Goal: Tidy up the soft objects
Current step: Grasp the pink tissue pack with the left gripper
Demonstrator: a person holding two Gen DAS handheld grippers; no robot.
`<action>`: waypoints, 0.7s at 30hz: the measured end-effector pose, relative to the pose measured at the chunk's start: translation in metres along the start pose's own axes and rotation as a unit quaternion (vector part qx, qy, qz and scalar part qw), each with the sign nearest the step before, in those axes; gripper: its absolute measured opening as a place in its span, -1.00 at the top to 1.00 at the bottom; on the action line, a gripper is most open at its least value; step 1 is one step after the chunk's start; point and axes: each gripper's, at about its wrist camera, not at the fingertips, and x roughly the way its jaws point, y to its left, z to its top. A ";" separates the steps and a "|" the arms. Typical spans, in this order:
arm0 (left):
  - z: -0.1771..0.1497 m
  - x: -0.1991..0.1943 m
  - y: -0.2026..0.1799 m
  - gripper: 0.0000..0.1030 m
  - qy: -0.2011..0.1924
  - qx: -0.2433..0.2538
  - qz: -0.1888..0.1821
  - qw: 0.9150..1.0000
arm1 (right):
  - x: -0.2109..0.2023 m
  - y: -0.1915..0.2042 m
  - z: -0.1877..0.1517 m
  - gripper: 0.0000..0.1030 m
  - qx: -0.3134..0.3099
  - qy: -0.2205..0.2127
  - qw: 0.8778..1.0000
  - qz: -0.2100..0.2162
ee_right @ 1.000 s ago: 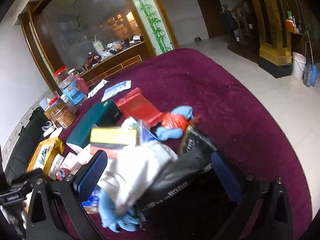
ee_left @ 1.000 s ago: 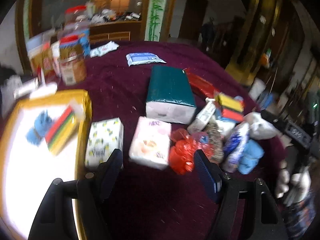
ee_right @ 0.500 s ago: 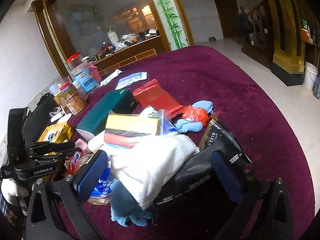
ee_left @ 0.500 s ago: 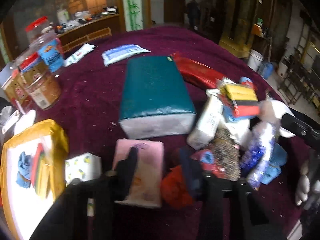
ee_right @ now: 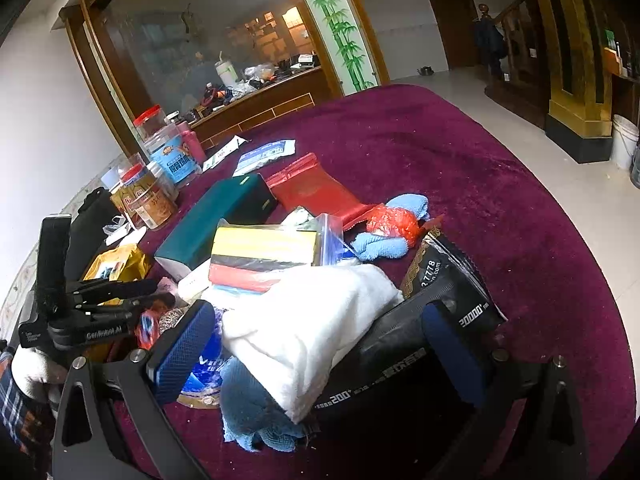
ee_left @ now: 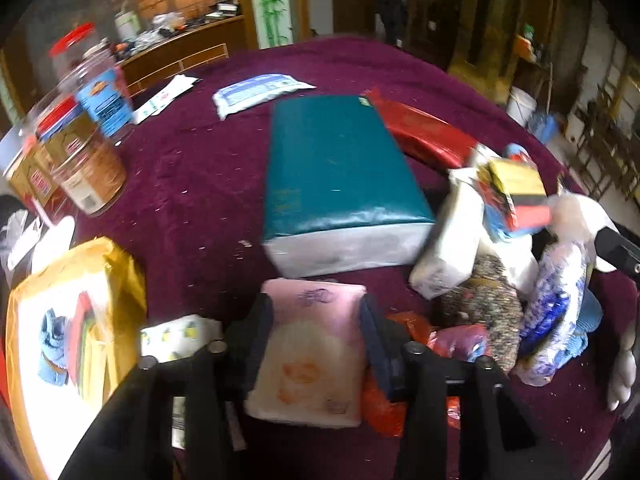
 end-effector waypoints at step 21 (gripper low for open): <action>-0.028 0.001 -0.029 -0.15 0.025 0.070 -0.021 0.997 | 0.003 0.000 -0.001 -1.00 0.000 0.004 1.000 -0.003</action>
